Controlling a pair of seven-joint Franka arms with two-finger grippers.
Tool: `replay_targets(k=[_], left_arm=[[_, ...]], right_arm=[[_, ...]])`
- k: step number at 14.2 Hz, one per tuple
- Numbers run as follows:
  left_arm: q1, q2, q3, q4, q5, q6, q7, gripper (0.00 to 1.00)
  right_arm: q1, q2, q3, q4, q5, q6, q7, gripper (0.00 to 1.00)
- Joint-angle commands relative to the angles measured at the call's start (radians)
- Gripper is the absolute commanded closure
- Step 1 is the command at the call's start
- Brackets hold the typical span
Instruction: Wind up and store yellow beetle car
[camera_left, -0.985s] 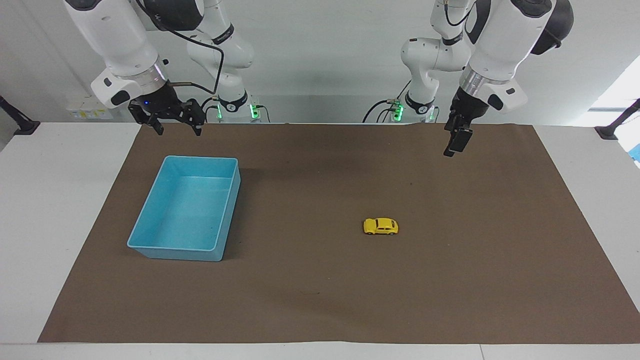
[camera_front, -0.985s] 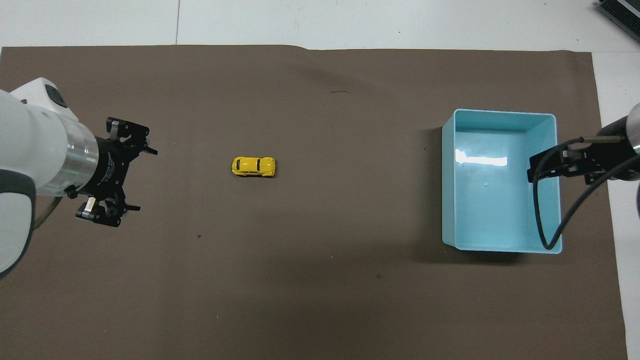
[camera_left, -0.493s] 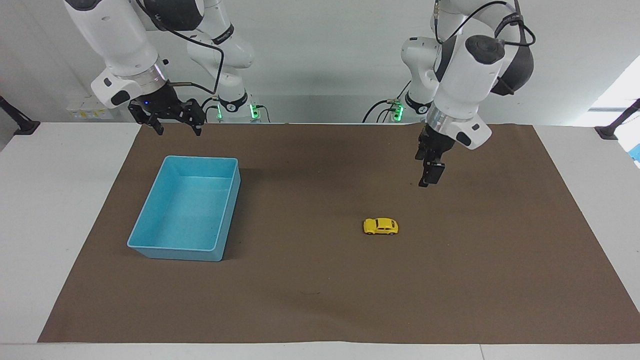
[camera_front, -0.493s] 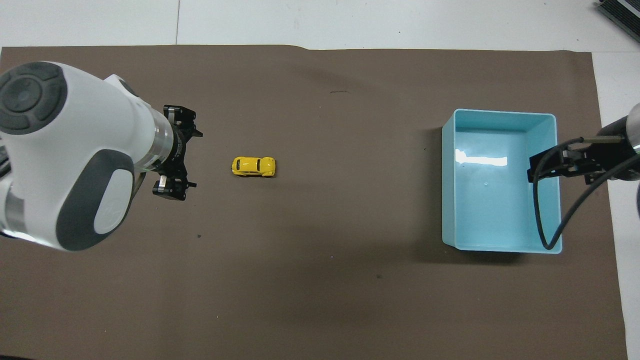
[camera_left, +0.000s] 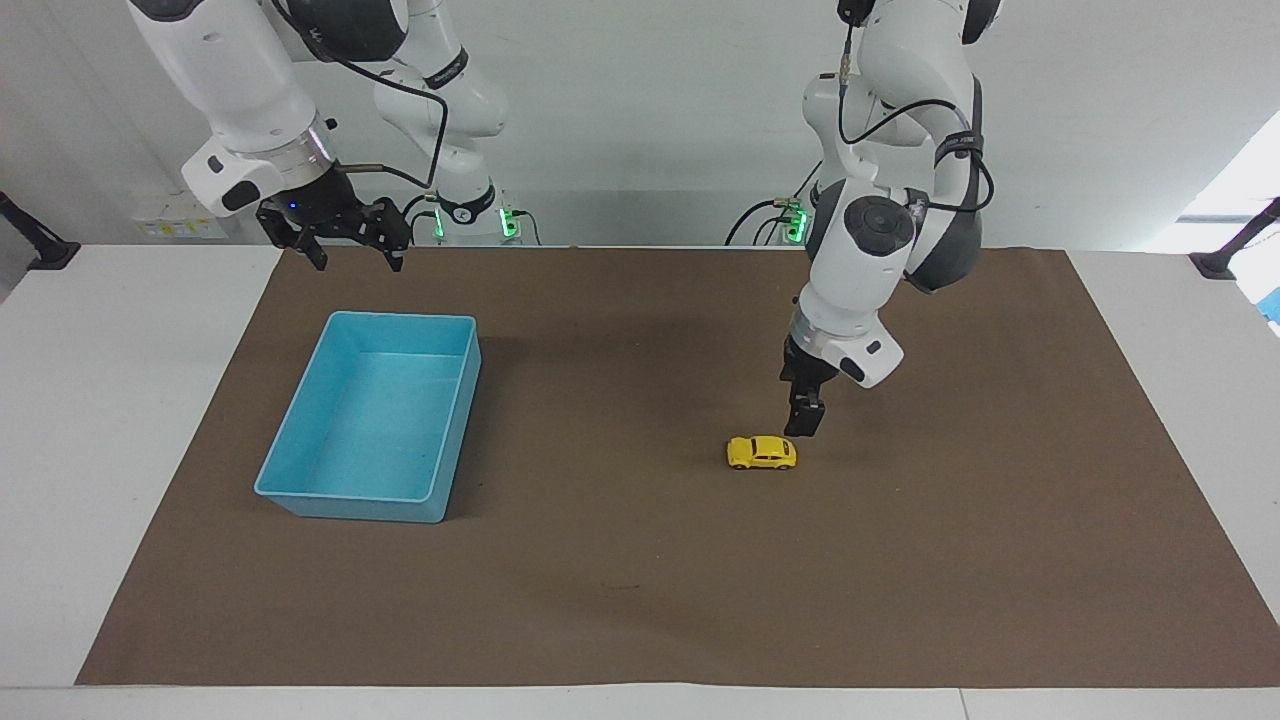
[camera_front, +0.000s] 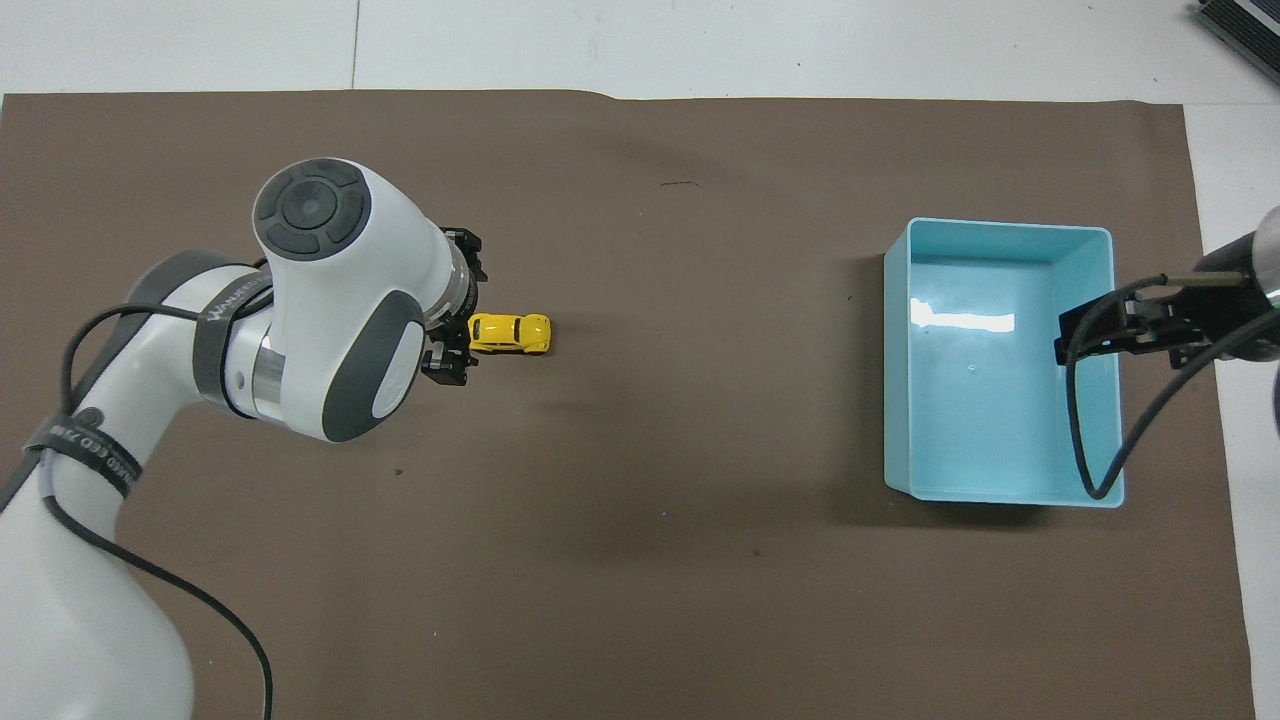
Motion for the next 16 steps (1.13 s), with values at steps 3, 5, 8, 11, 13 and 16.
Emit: replay_targets(k=[3, 5, 8, 11, 13, 16], left_arm=[[-0.023, 0.052, 0.016, 0.006, 0.011, 0.055, -0.009, 0.0], [-0.021, 0.075, 0.013, 0.004, 0.009, 0.079, -0.013, 0.0], [-0.015, 0.118, 0.016, 0.001, 0.005, 0.125, -0.013, 0.0], [-0.009, 0.126, 0.016, 0.001, 0.003, 0.128, -0.012, 0.0], [-0.012, 0.127, 0.013, -0.005, 0.003, 0.15, -0.015, 0.0], [-0.014, 0.126, 0.013, -0.022, 0.002, 0.158, -0.003, 0.42]], right_arm=[[-0.008, -0.011, 0.002, -0.003, 0.017, -0.007, -0.024, 0.0], [-0.008, -0.011, 0.002, -0.003, 0.017, -0.007, -0.024, 0.0], [-0.008, -0.011, 0.002, -0.003, 0.017, -0.007, -0.024, 0.0], [-0.008, -0.011, 0.002, -0.003, 0.017, -0.007, -0.024, 0.0], [-0.008, -0.011, 0.002, -0.003, 0.017, -0.007, -0.024, 0.0], [-0.008, -0.011, 0.002, -0.003, 0.017, -0.007, -0.024, 0.0]])
